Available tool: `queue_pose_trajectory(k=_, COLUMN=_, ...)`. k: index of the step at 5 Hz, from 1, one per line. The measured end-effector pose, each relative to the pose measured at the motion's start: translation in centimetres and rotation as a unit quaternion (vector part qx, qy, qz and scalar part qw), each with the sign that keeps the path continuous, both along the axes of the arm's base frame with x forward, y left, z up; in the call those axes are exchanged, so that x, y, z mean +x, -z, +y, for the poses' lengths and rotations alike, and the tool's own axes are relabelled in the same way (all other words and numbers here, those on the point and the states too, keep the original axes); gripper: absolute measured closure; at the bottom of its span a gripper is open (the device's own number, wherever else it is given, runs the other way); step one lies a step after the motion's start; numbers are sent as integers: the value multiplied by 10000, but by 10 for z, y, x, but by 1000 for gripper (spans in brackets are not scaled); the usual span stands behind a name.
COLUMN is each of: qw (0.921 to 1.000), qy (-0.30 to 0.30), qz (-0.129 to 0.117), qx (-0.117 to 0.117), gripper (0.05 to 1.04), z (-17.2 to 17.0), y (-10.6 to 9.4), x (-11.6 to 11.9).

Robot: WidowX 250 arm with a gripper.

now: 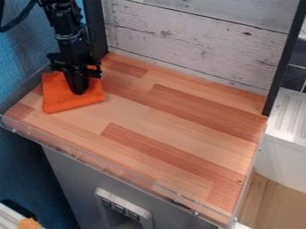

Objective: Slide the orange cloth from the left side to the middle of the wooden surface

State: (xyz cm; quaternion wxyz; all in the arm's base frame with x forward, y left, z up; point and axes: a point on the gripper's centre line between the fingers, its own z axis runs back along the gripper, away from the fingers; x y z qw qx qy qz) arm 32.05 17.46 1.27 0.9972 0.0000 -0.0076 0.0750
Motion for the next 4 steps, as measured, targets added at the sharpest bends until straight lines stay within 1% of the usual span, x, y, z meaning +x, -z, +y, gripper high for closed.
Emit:
queue_pose_trajectory(k=1, qw=10000, qy=70, qz=6, qx=9, gripper=1024, z=-17, y=3, x=4)
queue_pose_trajectory(k=3, qw=9992, qy=402, qz=27, qx=20, gripper=1024, z=-78, y=3, x=22)
queue_pose_trajectory(k=4, qw=9987, qy=508, qz=7, qx=40, gripper=1024, z=-105, y=3, x=21)
